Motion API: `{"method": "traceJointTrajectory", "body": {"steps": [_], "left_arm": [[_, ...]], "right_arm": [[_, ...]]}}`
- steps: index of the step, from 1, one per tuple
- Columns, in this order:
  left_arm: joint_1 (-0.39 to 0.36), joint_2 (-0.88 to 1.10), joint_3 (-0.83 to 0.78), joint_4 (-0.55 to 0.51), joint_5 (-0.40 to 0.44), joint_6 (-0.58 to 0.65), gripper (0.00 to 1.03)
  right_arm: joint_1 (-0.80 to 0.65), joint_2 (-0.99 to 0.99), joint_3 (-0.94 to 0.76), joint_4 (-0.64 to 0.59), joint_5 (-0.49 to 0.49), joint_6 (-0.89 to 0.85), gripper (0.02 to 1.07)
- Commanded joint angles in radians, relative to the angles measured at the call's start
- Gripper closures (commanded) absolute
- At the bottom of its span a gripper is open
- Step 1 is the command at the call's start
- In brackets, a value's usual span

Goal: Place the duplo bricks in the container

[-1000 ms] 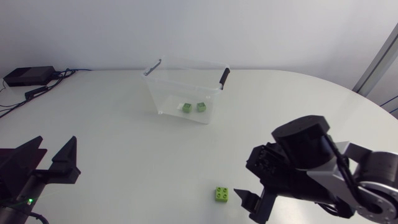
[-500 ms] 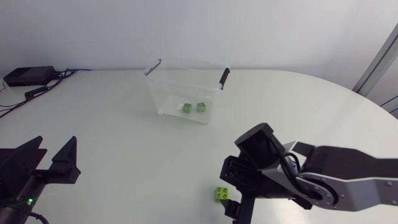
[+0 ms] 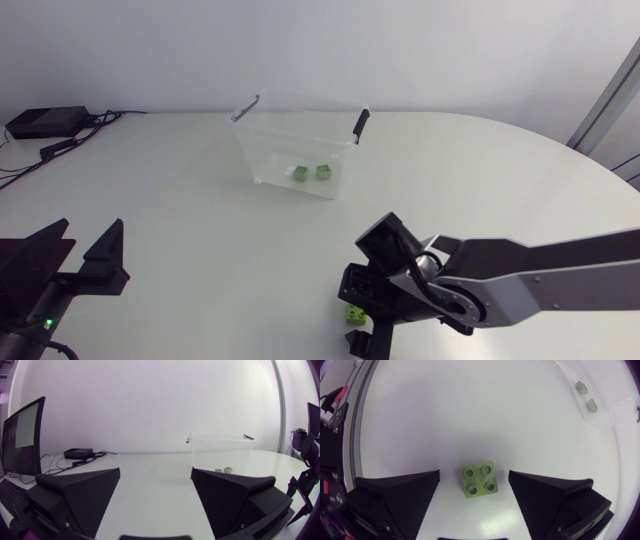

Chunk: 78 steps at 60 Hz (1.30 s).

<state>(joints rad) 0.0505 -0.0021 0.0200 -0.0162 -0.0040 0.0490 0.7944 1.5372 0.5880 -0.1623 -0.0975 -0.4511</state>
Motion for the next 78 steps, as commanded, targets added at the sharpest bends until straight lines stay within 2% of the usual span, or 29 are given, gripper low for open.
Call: {"method": "traceJointTrajectory", "body": {"steps": [1, 6, 8, 11, 13, 17, 23, 40, 46, 49, 51, 54, 57, 58, 78], "left_arm": [[0.006, -0.010, -0.018, 0.009, 0.006, 0.005, 0.04], [0.008, -0.010, -0.018, 0.009, 0.006, 0.005, 0.04], [0.008, -0.010, -0.018, 0.009, 0.006, 0.005, 0.04], [0.008, -0.010, -0.018, 0.009, 0.006, 0.005, 0.04], [0.008, -0.010, -0.018, 0.009, 0.006, 0.005, 0.04], [0.008, -0.010, -0.018, 0.009, 0.006, 0.005, 0.04], [0.008, -0.010, -0.018, 0.009, 0.006, 0.005, 0.04], [0.006, -0.010, -0.018, 0.009, 0.006, 0.005, 0.04], [0.006, -0.010, -0.018, 0.009, 0.006, 0.005, 0.04], [0.006, -0.010, -0.018, 0.009, 0.006, 0.005, 0.04], [0.008, -0.010, -0.018, 0.009, 0.006, 0.005, 0.04], [0.008, -0.010, -0.018, 0.009, 0.006, 0.005, 0.04], [0.006, -0.010, -0.018, 0.009, 0.006, 0.005, 0.04], [0.008, -0.010, -0.018, 0.009, 0.006, 0.005, 0.04], [0.006, -0.010, -0.018, 0.009, 0.006, 0.005, 0.04]], "right_arm": [[-0.006, 0.060, 0.006, 0.018, 0.002, -0.035, 0.14], [-0.007, 0.060, -0.007, 0.044, 0.002, -0.043, 0.29], [-0.007, 0.049, -0.011, 0.046, 0.001, -0.049, 0.39], [-0.009, 0.021, -0.017, 0.050, -0.015, -0.060, 0.62], [-0.018, -0.002, -0.020, 0.050, -0.028, -0.061, 0.66], [-0.037, -0.035, -0.013, 0.032, -0.030, -0.064, 0.68], [-0.069, -0.065, 0.004, -0.059, -0.031, -0.092, 0.69], [-0.069, -0.104, -0.017, -0.062, -0.042, -0.093, 0.80], [-0.069, -0.088, -0.008, -0.079, -0.044, -0.092, 0.77], [-0.069, -0.071, -0.007, -0.094, -0.042, -0.089, 0.69], [-0.069, -0.068, -0.007, -0.102, -0.042, -0.081, 0.59], [-0.069, -0.068, -0.011, -0.114, -0.042, -0.072, 0.37], [-0.070, -0.069, -0.016, -0.115, -0.042, -0.058, 0.21], [-0.070, -0.071, -0.017, -0.115, -0.044, -0.055, 0.19], [-0.084, 0.017, -0.017, -0.054, -0.044, -0.024, 0.20]]}}
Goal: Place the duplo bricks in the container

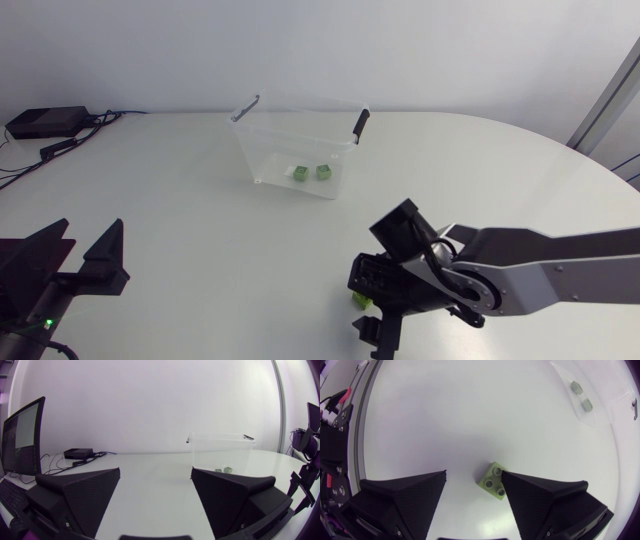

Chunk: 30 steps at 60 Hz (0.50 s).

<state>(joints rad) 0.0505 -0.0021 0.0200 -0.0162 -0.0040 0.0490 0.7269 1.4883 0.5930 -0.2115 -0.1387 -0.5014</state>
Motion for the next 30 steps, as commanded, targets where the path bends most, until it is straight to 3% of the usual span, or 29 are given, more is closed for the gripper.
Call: {"method": "traceJointTrajectory", "body": {"steps": [1, 13, 30], "left_arm": [[0.008, -0.010, -0.018, 0.009, 0.006, 0.005, 0.04], [0.006, -0.010, -0.018, 0.009, 0.006, 0.005, 0.04], [0.006, -0.010, -0.018, 0.009, 0.006, 0.005, 0.04]], "right_arm": [[-0.018, 0.069, -0.024, 0.000, -0.002, 0.026, 0.20], [-0.032, 0.073, -0.027, 0.029, 0.002, 0.027, 0.20], [-0.073, -0.079, -0.005, -0.016, 0.022, 0.052, 0.14]]}}
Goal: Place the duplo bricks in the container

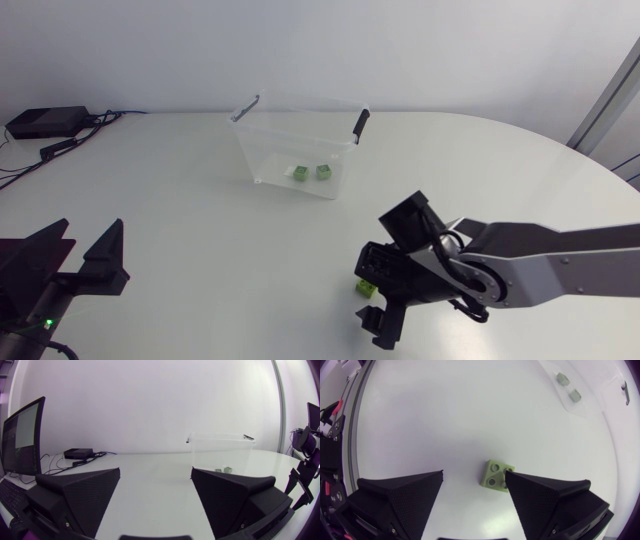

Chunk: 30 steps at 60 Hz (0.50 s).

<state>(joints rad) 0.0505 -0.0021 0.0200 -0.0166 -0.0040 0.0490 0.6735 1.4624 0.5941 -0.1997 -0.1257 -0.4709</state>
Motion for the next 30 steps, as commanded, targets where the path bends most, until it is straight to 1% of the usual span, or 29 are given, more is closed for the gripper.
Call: {"method": "traceJointTrajectory", "body": {"steps": [1, 6, 13, 30], "left_arm": [[0.006, -0.010, -0.018, 0.009, 0.006, 0.005, 0.04], [0.008, -0.010, -0.018, 0.009, 0.006, 0.005, 0.04], [0.006, -0.010, -0.018, 0.009, 0.006, 0.005, 0.04], [0.006, -0.010, -0.018, 0.009, 0.006, 0.005, 0.04]], "right_arm": [[-0.026, -0.060, -0.004, -0.032, 0.009, 0.021, 0.14], [-0.046, -0.076, 0.004, -0.047, 0.012, 0.021, 0.14], [-0.069, -0.060, 0.003, -0.037, 0.014, 0.025, 0.14], [-0.106, 0.098, 0.000, 0.092, 0.012, 0.051, 0.14]]}}
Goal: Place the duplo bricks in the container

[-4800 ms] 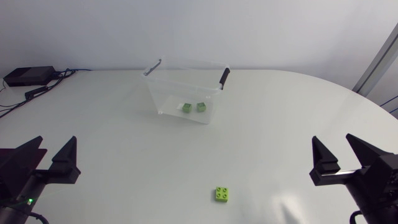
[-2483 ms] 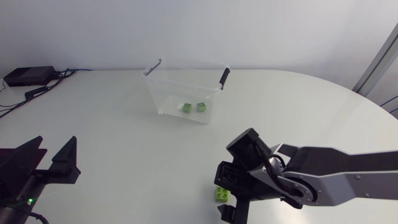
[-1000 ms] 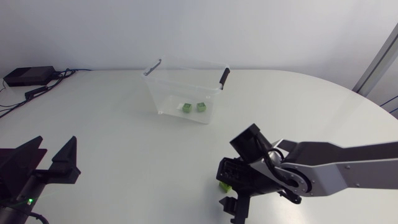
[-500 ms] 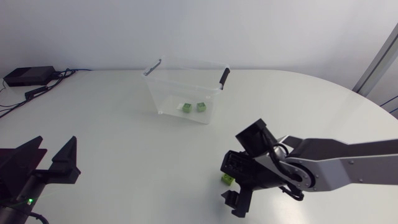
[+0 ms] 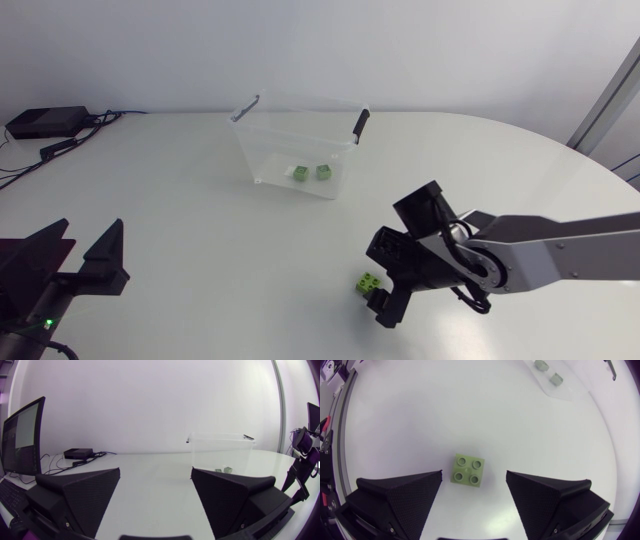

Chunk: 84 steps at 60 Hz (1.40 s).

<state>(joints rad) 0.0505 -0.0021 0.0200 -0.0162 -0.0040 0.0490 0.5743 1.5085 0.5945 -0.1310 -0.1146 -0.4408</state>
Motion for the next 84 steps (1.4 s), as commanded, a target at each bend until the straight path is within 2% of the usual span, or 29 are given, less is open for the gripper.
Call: {"method": "traceJointTrajectory", "body": {"steps": [1, 6, 9, 11, 15, 16, 29, 37, 52, 76, 79, 81, 84], "left_arm": [[0.008, -0.010, -0.018, 0.009, 0.006, 0.005, 0.04], [0.006, -0.010, -0.018, 0.009, 0.006, 0.005, 0.04], [0.008, -0.010, -0.018, 0.009, 0.006, 0.005, 0.04], [0.008, -0.010, -0.018, 0.009, 0.006, 0.005, 0.04], [0.006, -0.010, -0.018, 0.009, 0.006, 0.005, 0.04], [0.008, -0.010, -0.018, 0.009, 0.006, 0.005, 0.04], [0.008, -0.010, -0.018, 0.009, 0.006, 0.005, 0.04], [0.008, -0.010, -0.018, 0.009, 0.006, 0.005, 0.04], [0.008, -0.010, -0.018, 0.009, 0.006, 0.005, 0.04], [0.008, -0.010, -0.018, 0.009, 0.006, 0.005, 0.04], [0.008, -0.010, -0.018, 0.009, 0.006, 0.005, 0.04], [0.008, -0.010, -0.018, 0.009, 0.006, 0.005, 0.04], [0.008, -0.010, -0.018, 0.009, 0.006, 0.005, 0.04]], "right_arm": [[-0.007, 0.059, -0.001, 0.027, 0.001, 0.022, 0.14], [-0.005, 0.104, 0.008, 0.036, 0.001, 0.040, 0.15], [-0.004, 0.113, 0.005, 0.048, 0.000, 0.043, 0.22], [0.004, 0.110, -0.002, 0.065, 0.000, 0.050, 0.33], [0.016, 0.082, -0.022, 0.111, -0.002, 0.053, 0.64], [0.021, 0.075, -0.027, 0.113, -0.002, 0.048, 0.67], [0.032, 0.009, -0.056, 0.103, 0.001, 0.033, 0.87], [0.025, -0.059, -0.052, 0.105, 0.027, 0.039, 0.88], [-0.056, -0.168, 0.134, 0.137, 0.021, 0.043, 0.88], [-0.117, 0.237, 0.749, 0.151, -0.023, 0.113, 0.86], [-0.134, 0.289, 0.811, 0.139, -0.023, 0.131, 0.76], [-0.145, 0.306, 0.826, 0.133, -0.023, 0.148, 0.59], [-0.166, 0.317, 0.829, 0.137, -0.025, 0.177, 0.20]]}}
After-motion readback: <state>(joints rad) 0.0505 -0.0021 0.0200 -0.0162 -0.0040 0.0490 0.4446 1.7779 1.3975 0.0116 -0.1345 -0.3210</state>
